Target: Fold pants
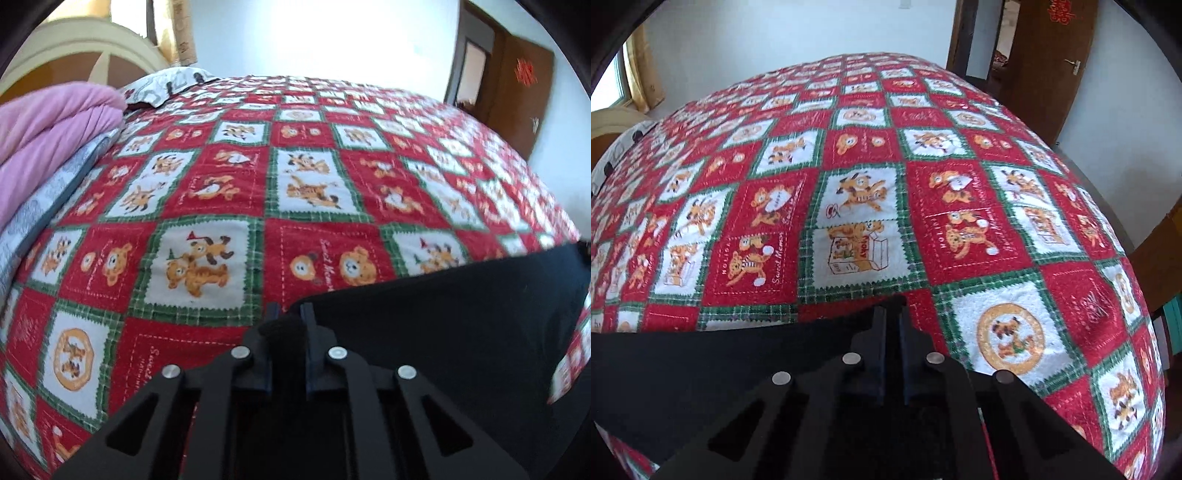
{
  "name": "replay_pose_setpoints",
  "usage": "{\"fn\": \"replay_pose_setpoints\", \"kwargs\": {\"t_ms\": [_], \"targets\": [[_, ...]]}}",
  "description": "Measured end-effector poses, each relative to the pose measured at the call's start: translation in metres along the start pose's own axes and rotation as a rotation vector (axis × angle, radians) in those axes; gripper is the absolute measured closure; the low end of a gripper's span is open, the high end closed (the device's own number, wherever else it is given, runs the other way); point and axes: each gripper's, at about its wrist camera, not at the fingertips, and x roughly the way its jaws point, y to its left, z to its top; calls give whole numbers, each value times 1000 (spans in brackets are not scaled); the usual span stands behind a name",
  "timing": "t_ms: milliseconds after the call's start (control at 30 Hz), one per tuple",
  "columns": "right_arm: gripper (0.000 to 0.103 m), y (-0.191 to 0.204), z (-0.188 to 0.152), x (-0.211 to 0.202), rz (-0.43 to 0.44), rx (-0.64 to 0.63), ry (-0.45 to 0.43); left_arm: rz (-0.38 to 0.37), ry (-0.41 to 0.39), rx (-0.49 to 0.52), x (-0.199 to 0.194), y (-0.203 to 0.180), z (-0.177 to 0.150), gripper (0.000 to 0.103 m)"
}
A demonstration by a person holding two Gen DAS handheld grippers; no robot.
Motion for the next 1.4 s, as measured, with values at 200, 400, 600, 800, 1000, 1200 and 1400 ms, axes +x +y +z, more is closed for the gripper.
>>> {"fn": "replay_pose_setpoints", "kwargs": {"t_ms": [200,400,600,800,1000,1200,1400], "targets": [[98,-3,0,-17,-10,9,-28,-47,-28,-49,-8,5,1,91],[98,-2,-3,-43,-12,14,-88,-94,-78,-71,-26,8,3,91],[98,-6,-13,-76,-12,25,-151,-151,-128,-111,-46,13,2,91],[98,-14,-30,-107,-15,50,-198,-192,-162,-149,-60,19,-6,91],[98,-22,-52,-134,-14,70,-233,-236,-195,-165,-78,24,-16,91],[98,-30,-74,-164,-13,85,-273,-281,-233,-174,-100,25,-30,91],[98,-41,-104,-186,-17,104,-303,-337,-269,-200,-120,30,-53,91]]}}
